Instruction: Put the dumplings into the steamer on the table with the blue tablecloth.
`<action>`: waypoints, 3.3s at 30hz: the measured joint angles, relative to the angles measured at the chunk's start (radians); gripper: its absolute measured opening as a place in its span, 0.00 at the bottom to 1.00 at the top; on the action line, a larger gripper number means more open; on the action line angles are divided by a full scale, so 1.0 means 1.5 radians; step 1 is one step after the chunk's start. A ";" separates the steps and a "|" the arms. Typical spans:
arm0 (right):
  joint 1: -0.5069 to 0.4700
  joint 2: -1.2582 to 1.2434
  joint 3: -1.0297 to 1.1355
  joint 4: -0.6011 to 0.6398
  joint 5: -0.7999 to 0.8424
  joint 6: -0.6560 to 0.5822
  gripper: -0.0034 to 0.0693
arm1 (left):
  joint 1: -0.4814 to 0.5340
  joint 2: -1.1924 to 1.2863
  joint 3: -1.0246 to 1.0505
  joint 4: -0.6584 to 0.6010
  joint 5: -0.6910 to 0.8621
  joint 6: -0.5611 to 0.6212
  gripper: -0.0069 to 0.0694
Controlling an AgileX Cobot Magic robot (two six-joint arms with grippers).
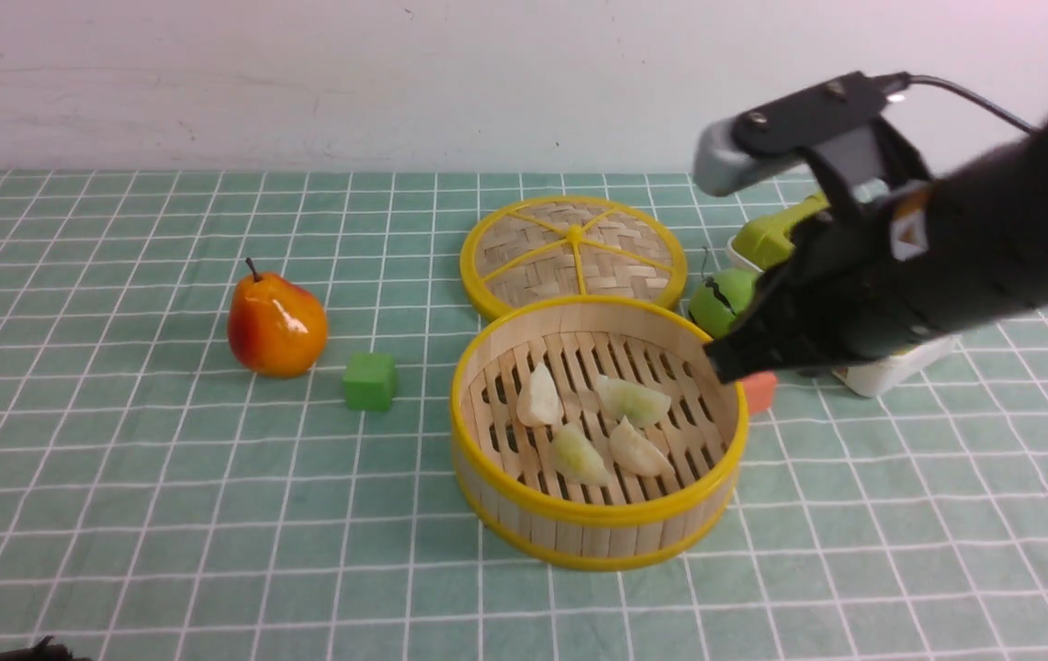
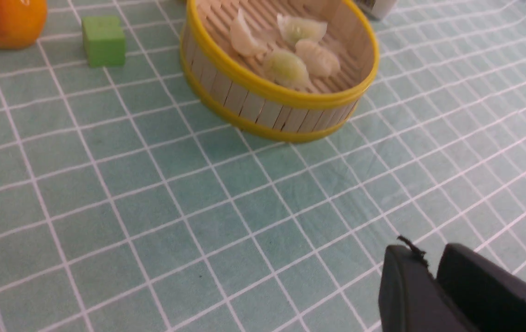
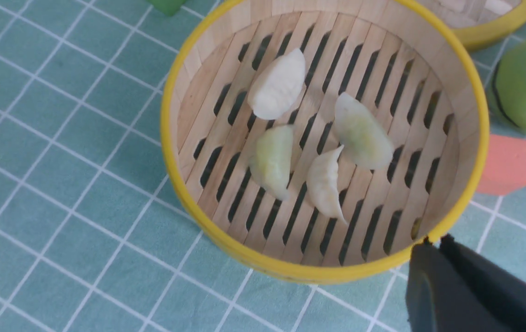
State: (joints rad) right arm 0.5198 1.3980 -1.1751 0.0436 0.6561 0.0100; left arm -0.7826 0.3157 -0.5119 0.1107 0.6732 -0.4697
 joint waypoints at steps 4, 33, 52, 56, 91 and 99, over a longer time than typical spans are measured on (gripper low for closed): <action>0.000 -0.130 0.118 0.012 -0.051 0.000 0.02 | 0.000 -0.066 0.038 0.009 -0.044 -0.001 0.22; 0.000 -0.556 0.377 0.020 -0.138 -0.011 0.03 | 0.000 -0.077 0.044 0.017 -0.048 -0.001 0.26; -0.007 -0.650 0.505 0.024 -0.156 -0.011 0.05 | 0.000 -0.077 0.044 0.017 -0.048 -0.001 0.28; -0.031 -0.744 0.569 0.048 -0.155 -0.007 0.04 | 0.000 -0.077 0.044 0.017 -0.048 -0.001 0.29; -0.330 -0.939 0.796 -0.099 -0.185 0.158 0.02 | 0.000 -0.077 0.044 0.017 -0.048 -0.001 0.32; -0.330 -0.939 0.796 -0.099 -0.185 0.158 0.03 | 0.000 -0.077 0.044 0.017 -0.048 -0.001 0.32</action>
State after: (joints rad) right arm 0.0250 -0.0106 0.0191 -0.1053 0.3785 0.2477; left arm -0.7826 0.2008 -0.4455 0.1368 0.6008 -0.4707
